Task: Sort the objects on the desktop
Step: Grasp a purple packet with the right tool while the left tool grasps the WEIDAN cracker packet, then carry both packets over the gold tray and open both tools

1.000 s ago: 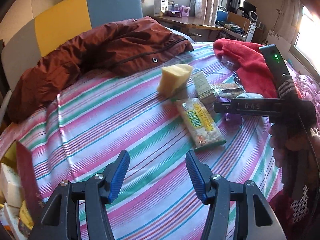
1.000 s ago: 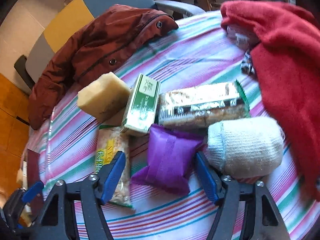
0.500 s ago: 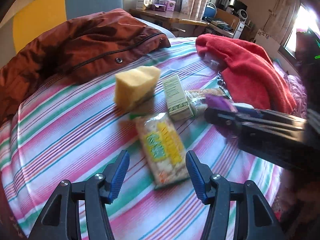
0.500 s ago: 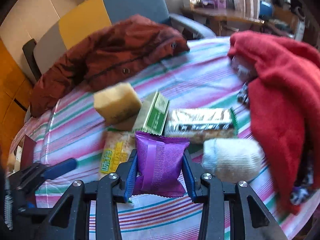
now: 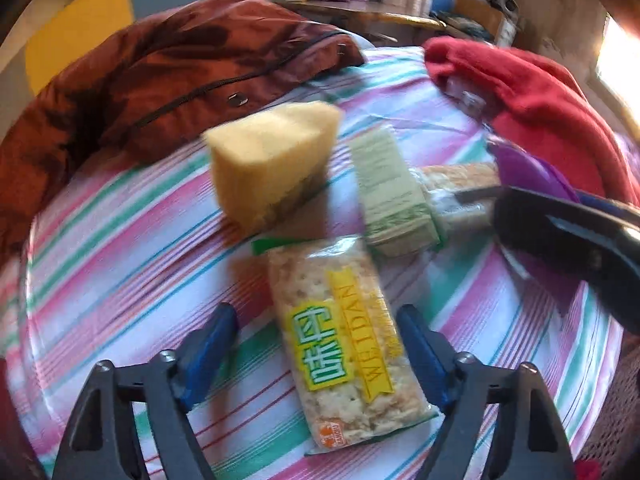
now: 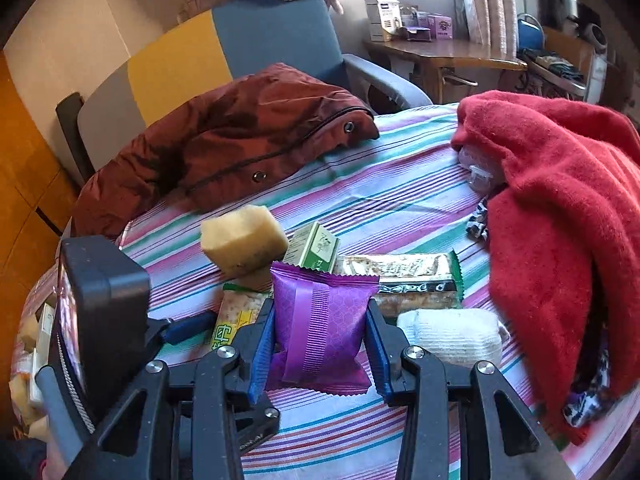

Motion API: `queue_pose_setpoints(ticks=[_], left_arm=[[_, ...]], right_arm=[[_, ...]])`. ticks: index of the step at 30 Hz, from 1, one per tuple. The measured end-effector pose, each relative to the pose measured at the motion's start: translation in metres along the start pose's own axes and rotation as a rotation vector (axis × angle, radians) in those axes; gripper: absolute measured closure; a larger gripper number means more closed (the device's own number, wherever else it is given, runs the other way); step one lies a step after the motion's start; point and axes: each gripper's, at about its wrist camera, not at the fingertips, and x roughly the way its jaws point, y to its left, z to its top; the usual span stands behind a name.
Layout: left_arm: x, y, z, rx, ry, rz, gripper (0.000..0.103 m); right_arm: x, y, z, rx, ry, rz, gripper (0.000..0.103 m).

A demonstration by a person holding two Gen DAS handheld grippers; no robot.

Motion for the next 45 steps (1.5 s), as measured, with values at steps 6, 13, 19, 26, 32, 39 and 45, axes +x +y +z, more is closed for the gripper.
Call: queue_pose_setpoints(ticks=[6, 13, 19, 26, 32, 39, 45], left_arm=[[-0.013, 0.016, -0.008, -0.021, -0.006, 0.006, 0.054], [-0.039, 0.039, -0.046, -0.065, -0.026, 0.037, 0.054], [-0.077, 0.064, -0.082, -0.123, -0.065, 0.065, 0.055], [-0.139, 0.098, -0.111, -0.18, -0.151, 0.126, 0.055], [-0.184, 0.133, -0.137, -0.245, -0.216, 0.178, 0.054], [-0.23, 0.182, -0.179, -0.372, -0.287, 0.219, 0.054], [-0.263, 0.227, -0.226, -0.509, -0.316, 0.284, 0.054]], right_arm=[[0.004, 0.007, -0.002, -0.037, 0.005, 0.005, 0.061], [0.008, 0.025, -0.009, -0.137, 0.009, 0.022, 0.061], [0.013, 0.049, -0.02, -0.235, 0.026, 0.051, 0.061], [0.015, 0.069, -0.03, -0.277, 0.052, 0.101, 0.061], [0.007, 0.095, -0.035, -0.305, 0.073, 0.154, 0.061], [-0.014, 0.157, -0.044, -0.391, 0.073, 0.25, 0.061], [-0.033, 0.218, -0.06, -0.462, 0.072, 0.368, 0.061]])
